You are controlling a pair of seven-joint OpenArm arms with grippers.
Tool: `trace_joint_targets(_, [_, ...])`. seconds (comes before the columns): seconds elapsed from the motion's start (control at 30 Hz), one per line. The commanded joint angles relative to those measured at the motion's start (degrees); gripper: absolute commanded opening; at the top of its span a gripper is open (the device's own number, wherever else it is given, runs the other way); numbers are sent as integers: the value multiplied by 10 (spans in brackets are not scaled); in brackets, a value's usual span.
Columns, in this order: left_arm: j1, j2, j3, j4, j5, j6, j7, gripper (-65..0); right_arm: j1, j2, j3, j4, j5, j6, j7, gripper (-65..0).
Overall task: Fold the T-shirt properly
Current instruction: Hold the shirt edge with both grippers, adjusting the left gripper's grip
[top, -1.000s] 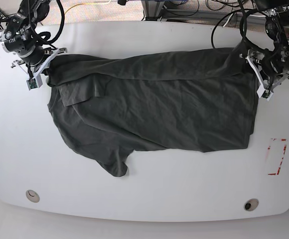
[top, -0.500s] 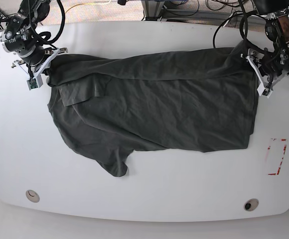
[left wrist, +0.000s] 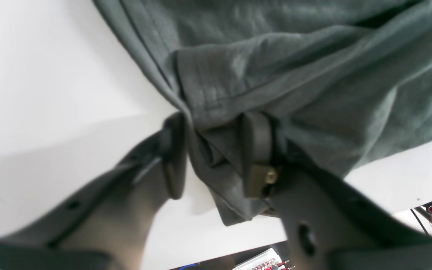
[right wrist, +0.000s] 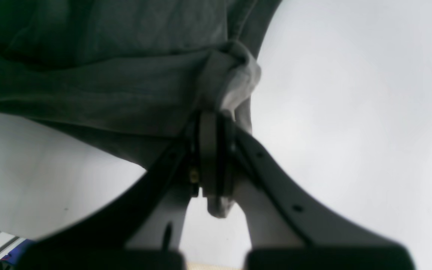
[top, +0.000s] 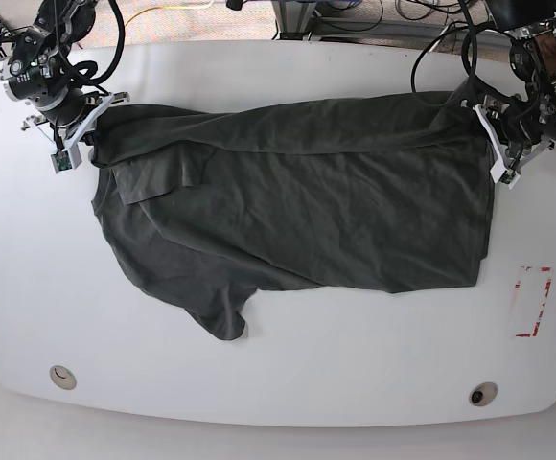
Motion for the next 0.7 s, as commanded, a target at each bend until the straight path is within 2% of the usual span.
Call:
trace_joint_targets(0.0, [-4, -9, 3, 7, -3, -3, -1, -488, 2, 8, 4, 11, 7, -1, 11, -650])
trace_joint_targets(0.23, [-1, -12, 32, 28, -4, -3, -1, -567, 2, 7, 3, 11, 7, -1, 11, -650])
trace_joint_targets(0.4, [4, -12, 48, 49, -3, -3, -1, -571, 2, 7, 3, 11, 7, -1, 11, -650])
trace_joint_targets(0.53, [8, -12, 53, 61, 0, -3, -1, -514, 2, 7, 3, 11, 7, -1, 11, -650])
trace_joint_targets(0.67, [9, -12, 53, 64, 1, -3, 0, -406, 2, 7, 3, 11, 7, -1, 11, -650])
